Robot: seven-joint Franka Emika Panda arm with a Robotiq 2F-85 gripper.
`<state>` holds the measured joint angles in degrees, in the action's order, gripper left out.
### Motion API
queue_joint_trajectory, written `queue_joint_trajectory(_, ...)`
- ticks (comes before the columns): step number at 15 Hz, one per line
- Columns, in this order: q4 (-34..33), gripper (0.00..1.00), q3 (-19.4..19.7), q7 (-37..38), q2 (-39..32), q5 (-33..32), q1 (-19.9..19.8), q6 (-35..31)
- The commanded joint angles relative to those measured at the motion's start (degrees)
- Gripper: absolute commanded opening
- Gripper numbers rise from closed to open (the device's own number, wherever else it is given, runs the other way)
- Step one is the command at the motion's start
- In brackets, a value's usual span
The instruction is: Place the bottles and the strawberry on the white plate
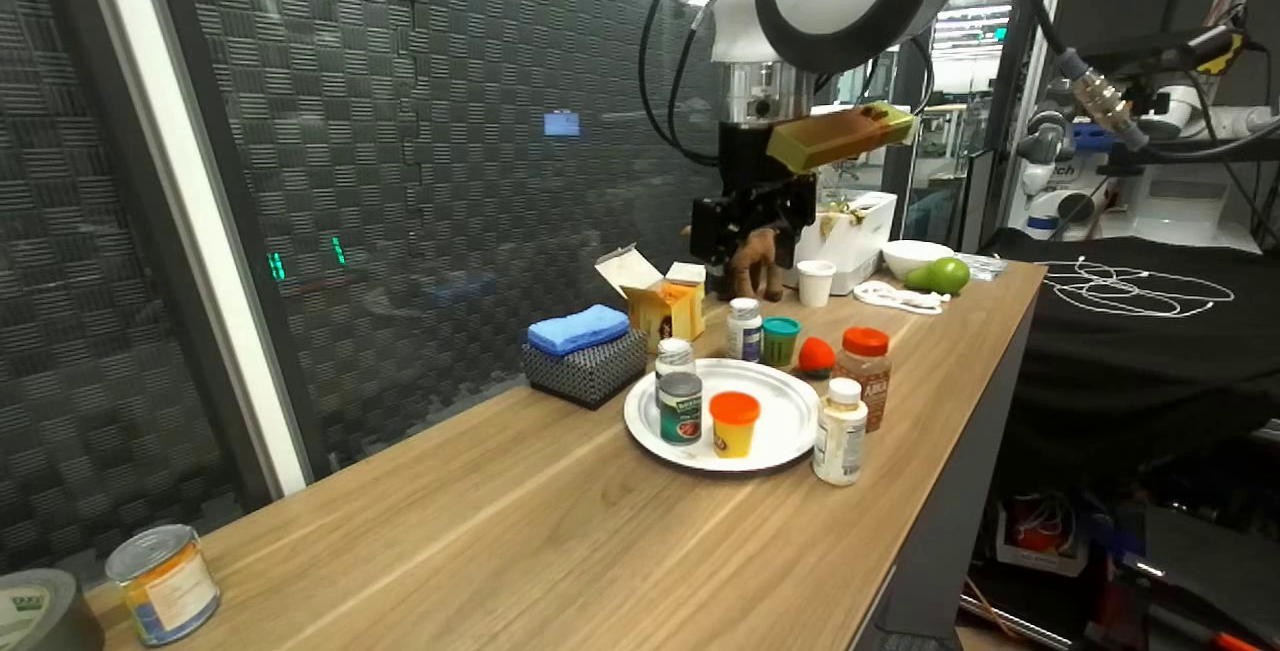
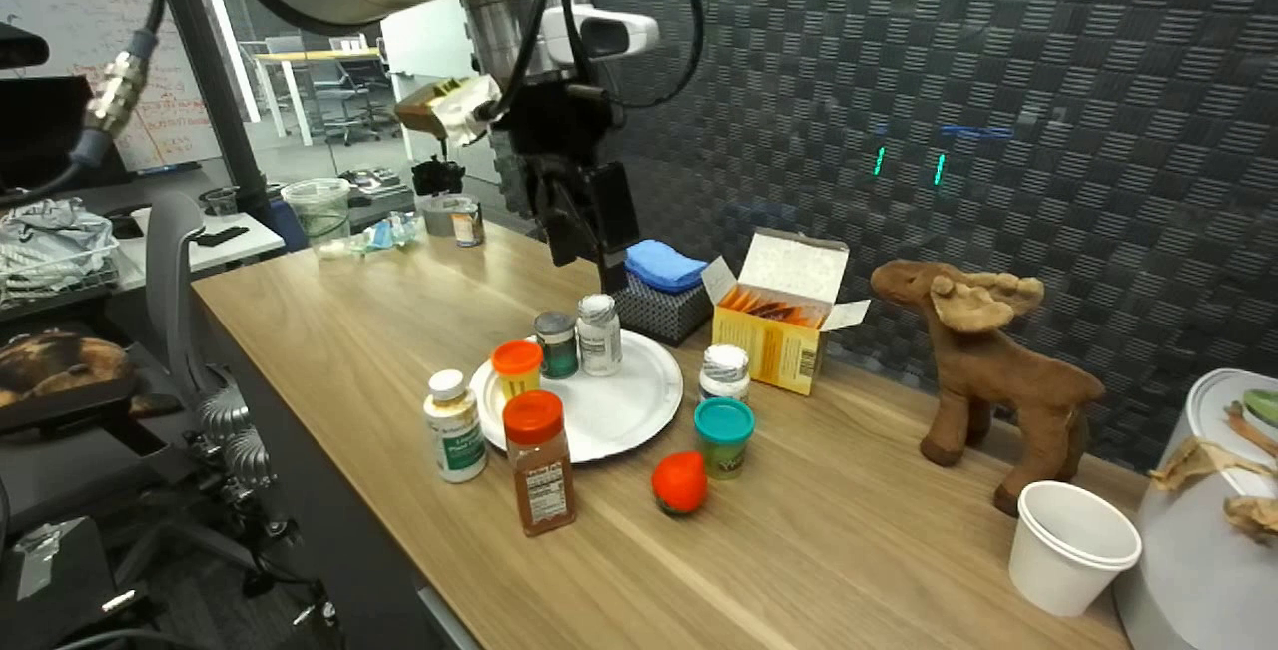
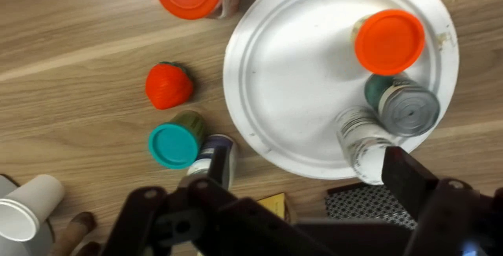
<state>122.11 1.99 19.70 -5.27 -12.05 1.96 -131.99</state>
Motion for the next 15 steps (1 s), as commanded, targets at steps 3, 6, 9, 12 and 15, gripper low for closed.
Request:
queue_joint_trajectory(3, -6.65, 1.00, 2.88, 1.79, -4.45, 2.62, -3.75, 0.11)
queue_joint_trajectory(6, -10.36, 1.00, 3.56, 0.76, -8.27, 5.99, -5.06, 0.52)
queue_joint_trajectory(9, -13.73, 1.00, 3.55, -0.05, -12.55, 8.85, -5.63, 0.76)
queue_joint_trajectory(12, -16.62, 1.00, 3.82, 0.03, -16.46, 9.92, -5.65, 1.47)
queue_joint_trajectory(15, -18.46, 1.00, 4.27, 0.23, -19.21, 10.16, -5.70, 1.47)
